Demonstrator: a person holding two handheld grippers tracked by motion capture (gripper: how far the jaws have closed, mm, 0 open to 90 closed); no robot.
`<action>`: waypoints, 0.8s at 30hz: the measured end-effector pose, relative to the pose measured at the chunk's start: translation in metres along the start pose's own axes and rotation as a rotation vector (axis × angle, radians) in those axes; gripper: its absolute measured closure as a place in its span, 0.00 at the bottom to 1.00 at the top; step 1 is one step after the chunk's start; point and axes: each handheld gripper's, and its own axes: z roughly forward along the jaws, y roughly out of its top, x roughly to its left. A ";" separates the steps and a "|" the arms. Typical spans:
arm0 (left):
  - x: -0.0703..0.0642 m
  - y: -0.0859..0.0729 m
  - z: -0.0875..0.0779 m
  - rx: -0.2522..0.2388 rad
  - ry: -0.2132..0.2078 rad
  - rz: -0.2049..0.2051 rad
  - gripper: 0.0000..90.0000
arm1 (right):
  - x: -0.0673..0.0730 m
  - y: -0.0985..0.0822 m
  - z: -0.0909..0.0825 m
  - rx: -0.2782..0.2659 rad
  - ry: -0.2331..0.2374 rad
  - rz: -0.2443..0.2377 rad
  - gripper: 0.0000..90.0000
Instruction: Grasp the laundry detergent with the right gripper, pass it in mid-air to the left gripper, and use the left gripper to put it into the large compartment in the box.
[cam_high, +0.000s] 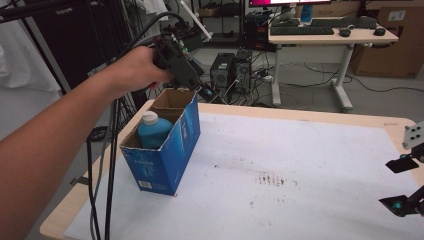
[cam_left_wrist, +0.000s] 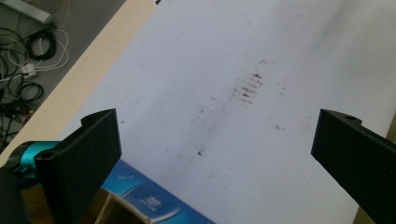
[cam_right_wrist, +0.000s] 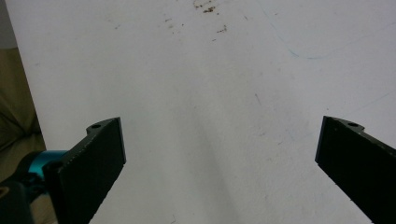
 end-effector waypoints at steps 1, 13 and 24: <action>-0.002 0.002 0.003 0.006 -0.004 0.007 0.02 | 0.001 0.000 0.000 0.000 -0.001 0.002 0.01; -0.031 0.029 0.045 0.062 -0.060 0.136 0.02 | 0.004 0.008 0.005 -0.004 0.001 0.002 0.01; -0.067 0.051 0.102 0.156 -0.115 0.229 0.02 | 0.000 0.015 0.009 0.001 0.000 0.021 0.01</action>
